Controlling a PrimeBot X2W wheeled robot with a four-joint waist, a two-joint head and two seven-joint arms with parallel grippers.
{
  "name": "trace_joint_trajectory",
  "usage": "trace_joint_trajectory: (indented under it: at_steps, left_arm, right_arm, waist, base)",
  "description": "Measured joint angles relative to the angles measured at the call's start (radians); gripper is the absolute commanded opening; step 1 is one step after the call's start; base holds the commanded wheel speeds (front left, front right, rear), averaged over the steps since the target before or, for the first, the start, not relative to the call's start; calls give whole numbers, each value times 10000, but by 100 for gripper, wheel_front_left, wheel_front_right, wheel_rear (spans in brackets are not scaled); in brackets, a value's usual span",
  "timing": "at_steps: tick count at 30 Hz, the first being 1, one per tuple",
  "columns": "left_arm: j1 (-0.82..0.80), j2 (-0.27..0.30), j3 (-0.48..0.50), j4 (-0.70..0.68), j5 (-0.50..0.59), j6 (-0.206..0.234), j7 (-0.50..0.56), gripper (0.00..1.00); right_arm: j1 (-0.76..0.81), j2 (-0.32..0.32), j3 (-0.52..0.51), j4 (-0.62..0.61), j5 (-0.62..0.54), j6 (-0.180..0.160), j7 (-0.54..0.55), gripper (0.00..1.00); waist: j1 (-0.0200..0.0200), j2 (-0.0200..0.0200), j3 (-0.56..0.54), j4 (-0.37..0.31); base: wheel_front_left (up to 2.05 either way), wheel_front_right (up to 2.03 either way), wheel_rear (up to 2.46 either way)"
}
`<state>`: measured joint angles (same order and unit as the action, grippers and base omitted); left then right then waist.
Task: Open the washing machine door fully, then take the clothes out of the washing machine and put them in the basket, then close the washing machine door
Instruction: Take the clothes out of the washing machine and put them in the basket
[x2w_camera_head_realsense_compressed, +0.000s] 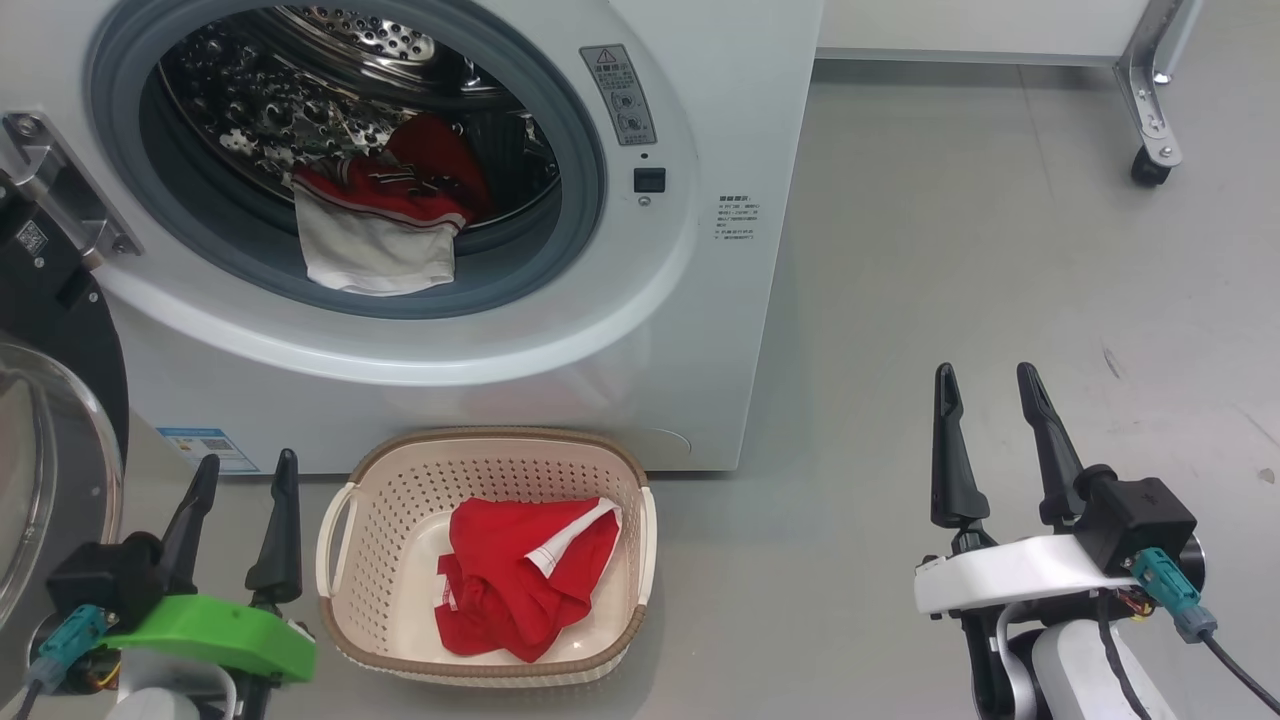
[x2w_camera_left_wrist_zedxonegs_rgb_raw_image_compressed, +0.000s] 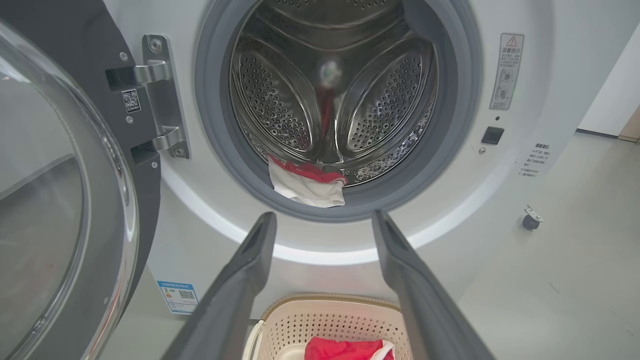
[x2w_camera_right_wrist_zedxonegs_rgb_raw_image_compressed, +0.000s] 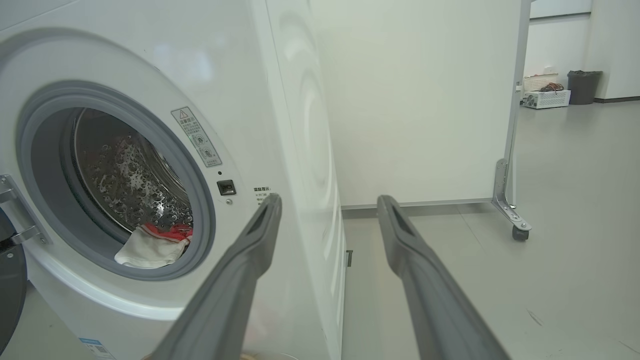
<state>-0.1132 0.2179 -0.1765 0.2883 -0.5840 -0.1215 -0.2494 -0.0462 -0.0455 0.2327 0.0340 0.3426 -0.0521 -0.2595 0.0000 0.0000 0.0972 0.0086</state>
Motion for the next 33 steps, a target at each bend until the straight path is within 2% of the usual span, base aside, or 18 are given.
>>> trace_joint_trajectory:
  at_steps: [6,15,33]
  left_arm:
    - [334,-161,247,-391,171,0,0,100]
    - [560,-322,493,-807,518,0,0,100]
    - [938,-472,489,-1229,755,0,0,100]
  right_arm:
    - [153,0,-2,31,17,65,0,100]
    - [530,8,163,957,-6,90,0,100]
    - [339,6,128,947,-6,159,0,100]
  waist:
    - [0,0,-23,-55]
    - [0,0,23,-112]
    - [0,0,149,-209]
  base:
    - [0,0,0]
    - [0,0,0]
    - [0,0,0]
